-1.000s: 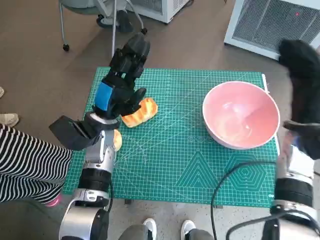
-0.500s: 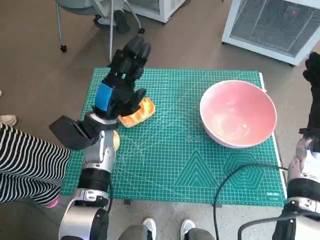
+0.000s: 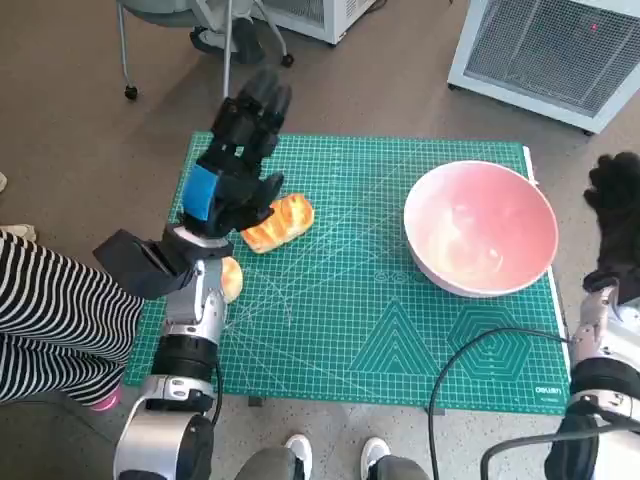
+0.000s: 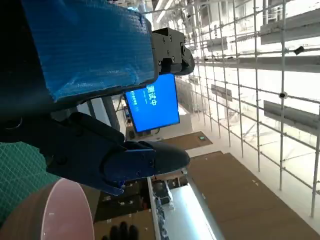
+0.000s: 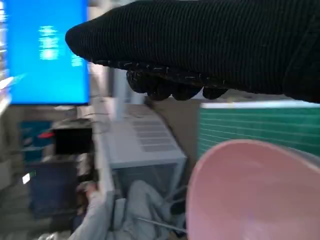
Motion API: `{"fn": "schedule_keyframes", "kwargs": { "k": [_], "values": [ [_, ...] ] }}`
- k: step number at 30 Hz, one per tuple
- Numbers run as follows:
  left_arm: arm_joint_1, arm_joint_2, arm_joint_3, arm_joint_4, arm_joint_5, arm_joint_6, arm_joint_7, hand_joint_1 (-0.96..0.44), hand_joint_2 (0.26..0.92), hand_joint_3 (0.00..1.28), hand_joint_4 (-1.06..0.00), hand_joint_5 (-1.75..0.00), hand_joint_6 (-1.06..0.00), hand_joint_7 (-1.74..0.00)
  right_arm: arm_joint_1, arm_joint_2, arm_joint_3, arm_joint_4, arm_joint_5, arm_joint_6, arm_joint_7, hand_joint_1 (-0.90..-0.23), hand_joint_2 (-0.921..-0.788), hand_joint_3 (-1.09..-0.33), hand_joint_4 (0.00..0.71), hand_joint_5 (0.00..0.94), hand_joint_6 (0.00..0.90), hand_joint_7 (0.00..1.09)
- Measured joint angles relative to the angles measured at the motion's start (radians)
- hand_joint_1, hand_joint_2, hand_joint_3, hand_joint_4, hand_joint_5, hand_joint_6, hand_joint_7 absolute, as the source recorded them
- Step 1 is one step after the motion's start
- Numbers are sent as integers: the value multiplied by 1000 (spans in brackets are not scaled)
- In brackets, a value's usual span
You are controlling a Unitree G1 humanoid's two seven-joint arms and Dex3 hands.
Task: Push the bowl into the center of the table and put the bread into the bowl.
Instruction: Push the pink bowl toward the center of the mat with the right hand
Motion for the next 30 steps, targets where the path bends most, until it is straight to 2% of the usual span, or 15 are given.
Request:
{"fn": "schedule_keyframes", "kwargs": {
  "k": [4, 8, 19, 24, 30],
  "values": [
    [1, 2, 0, -2, 0, -2, 6, -690, 921, 430, -96, -18, 0, -445, 0, 23, -15, 10, 4, 39, -2, -624, -921, -865, 103, 6, 14, 326],
    [6, 7, 0, -7, 1, -3, 10, -690, 921, 428, -98, -18, 1, -443, -4, 62, -27, 12, 7, 62, -2, -634, -921, -862, 99, 3, 16, 325],
    [18, 20, 0, -35, 1, -3, 12, -702, 921, 423, -100, -14, 0, -423, -30, 141, -52, 14, 17, 72, 31, -670, -921, -796, 125, 12, 60, 334],
    [30, 26, 0, -37, 1, -3, 13, -708, 921, 420, -100, -12, -2, -418, -48, 175, -44, 14, 12, 78, 39, -669, -921, -796, 132, 13, 63, 329],
    [45, 35, 2, -47, 1, -3, 12, -700, 921, 418, -101, -11, -6, -409, -62, 202, -14, 15, -8, 79, 48, -661, -921, -864, 134, 9, 48, 316]
  ]
}}
